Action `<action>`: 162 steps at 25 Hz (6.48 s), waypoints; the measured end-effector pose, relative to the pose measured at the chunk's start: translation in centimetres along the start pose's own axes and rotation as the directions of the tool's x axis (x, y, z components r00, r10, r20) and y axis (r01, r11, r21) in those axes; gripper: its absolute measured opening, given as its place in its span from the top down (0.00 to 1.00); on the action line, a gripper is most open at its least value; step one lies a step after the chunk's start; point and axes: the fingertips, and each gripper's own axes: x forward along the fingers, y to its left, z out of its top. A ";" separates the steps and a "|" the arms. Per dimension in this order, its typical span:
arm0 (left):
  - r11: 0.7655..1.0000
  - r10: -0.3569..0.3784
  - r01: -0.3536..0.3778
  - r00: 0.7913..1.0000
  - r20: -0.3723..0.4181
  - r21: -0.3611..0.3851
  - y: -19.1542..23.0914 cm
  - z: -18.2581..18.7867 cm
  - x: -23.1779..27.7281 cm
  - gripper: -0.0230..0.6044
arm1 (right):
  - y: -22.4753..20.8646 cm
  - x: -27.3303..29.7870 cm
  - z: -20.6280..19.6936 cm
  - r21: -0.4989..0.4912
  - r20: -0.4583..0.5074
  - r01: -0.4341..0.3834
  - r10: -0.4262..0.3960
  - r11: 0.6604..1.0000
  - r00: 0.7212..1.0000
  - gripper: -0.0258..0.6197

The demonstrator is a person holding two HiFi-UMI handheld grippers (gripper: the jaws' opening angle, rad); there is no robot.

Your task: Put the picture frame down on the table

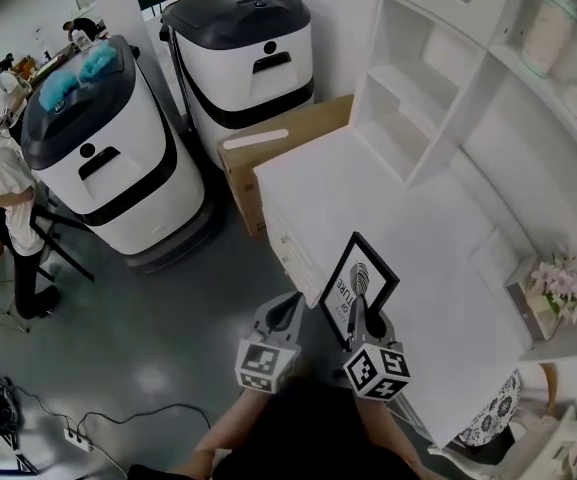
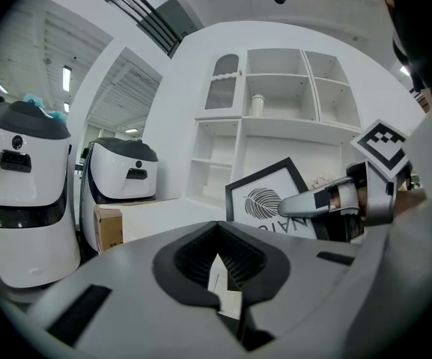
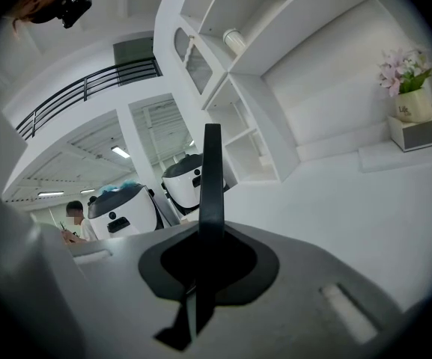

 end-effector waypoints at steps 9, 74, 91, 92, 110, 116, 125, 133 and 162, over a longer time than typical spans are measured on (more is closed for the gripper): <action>1.000 0.022 -0.022 1.000 0.002 -0.001 0.4 -0.1 0.0 0.95 | 0.3 0.9 0.0 0.010 -0.005 -0.018 0.018 1.000 1.000 0.94; 0.998 0.060 -0.059 0.998 -0.025 0.030 15.3 6.6 10.9 0.95 | 5.4 18.3 4.9 0.073 -0.041 -0.057 0.060 0.996 0.997 0.94; 0.999 -0.048 0.049 0.998 -0.033 0.008 19.2 8.4 16.2 0.95 | 6.0 23.5 5.9 0.086 -0.027 0.032 -0.030 0.996 0.999 0.94; 0.999 -0.054 0.054 0.998 -0.034 0.007 19.4 8.5 16.3 0.95 | 6.1 23.8 5.8 0.086 -0.028 0.036 -0.034 0.996 0.999 0.94; 0.987 -0.162 0.162 0.986 -0.036 0.009 23.6 9.7 20.3 0.95 | 6.9 28.0 6.4 0.111 0.022 0.129 -0.132 0.985 0.991 0.94; 0.979 -0.202 0.202 0.979 -0.037 -0.002 23.7 9.9 21.5 0.95 | 6.4 28.2 6.7 0.151 0.043 0.160 -0.168 0.975 0.985 0.94; 0.970 -0.243 0.242 0.969 -0.045 -0.021 23.1 9.6 22.5 0.95 | 5.4 28.1 6.5 0.193 0.046 0.187 -0.200 0.963 0.979 0.94; 0.967 -0.255 0.253 0.965 -0.064 -0.038 21.8 9.0 23.3 0.95 | 4.4 27.7 6.5 0.211 0.032 0.199 -0.210 0.957 0.977 0.94; 0.972 -0.233 0.235 0.967 -0.106 0.005 19.6 9.2 26.1 0.95 | -0.7 28.6 7.4 0.537 -0.056 0.113 -0.098 0.836 0.994 0.94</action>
